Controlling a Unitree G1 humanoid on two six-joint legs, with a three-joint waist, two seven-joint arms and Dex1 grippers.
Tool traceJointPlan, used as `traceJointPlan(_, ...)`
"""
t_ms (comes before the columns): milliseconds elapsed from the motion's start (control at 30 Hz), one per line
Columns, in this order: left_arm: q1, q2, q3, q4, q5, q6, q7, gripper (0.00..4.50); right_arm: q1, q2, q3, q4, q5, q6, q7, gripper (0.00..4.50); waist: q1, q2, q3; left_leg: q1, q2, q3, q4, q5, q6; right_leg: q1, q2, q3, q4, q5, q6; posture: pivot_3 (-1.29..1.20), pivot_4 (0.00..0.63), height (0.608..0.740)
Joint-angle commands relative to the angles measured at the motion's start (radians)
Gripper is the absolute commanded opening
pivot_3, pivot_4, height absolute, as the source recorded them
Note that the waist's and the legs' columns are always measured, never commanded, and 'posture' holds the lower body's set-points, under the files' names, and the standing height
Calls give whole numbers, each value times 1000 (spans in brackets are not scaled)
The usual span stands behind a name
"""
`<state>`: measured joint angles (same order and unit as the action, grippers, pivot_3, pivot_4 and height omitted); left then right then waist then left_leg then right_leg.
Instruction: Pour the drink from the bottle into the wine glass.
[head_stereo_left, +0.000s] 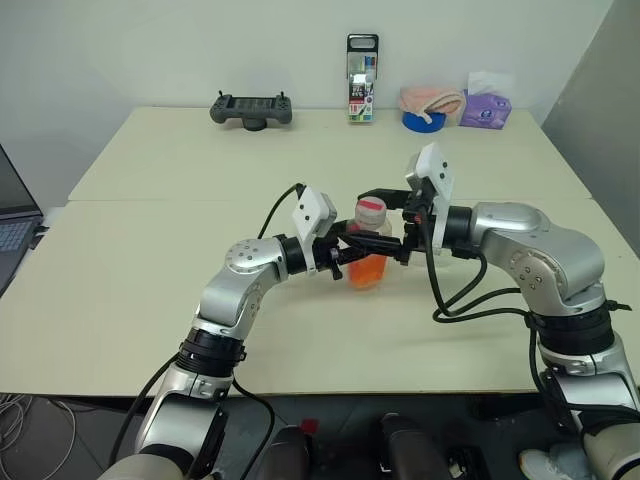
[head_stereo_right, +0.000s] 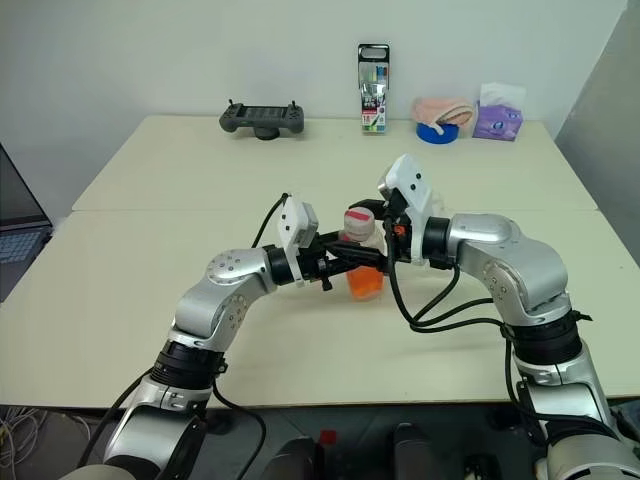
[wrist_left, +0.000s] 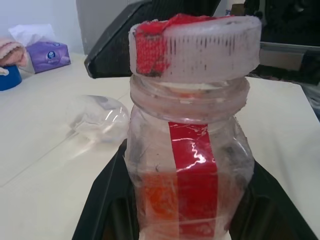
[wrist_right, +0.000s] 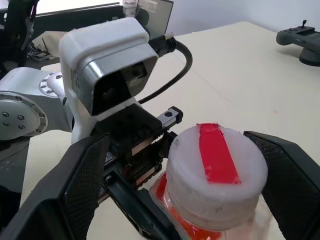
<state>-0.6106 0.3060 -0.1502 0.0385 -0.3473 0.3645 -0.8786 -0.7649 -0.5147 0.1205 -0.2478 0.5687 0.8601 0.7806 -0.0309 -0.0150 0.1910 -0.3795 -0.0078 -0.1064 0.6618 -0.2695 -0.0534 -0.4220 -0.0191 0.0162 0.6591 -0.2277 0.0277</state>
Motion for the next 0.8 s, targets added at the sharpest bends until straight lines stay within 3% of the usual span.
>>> traceJointPlan(33,-28,-4,23,-25,-8,-28,3,1688,-19,-16,-21,-21,-5,-27,15,4500,0,0,0,0,0,0,0,0,0,0,0,0,0,0,0,0,150,740)
traceJointPlan(433,-32,-8,23,-16,-9,-29,3,1688,-37,-3,-14,-18,-6,-61,28,4500,0,0,0,0,0,0,0,0,0,0,0,0,0,0,0,0,150,740)
traceJointPlan(800,-25,-7,24,-26,-9,-26,7,1688,-49,6,26,33,-2,-94,129,4500,0,0,0,0,0,0,0,0,0,0,0,0,0,0,0,0,150,740)
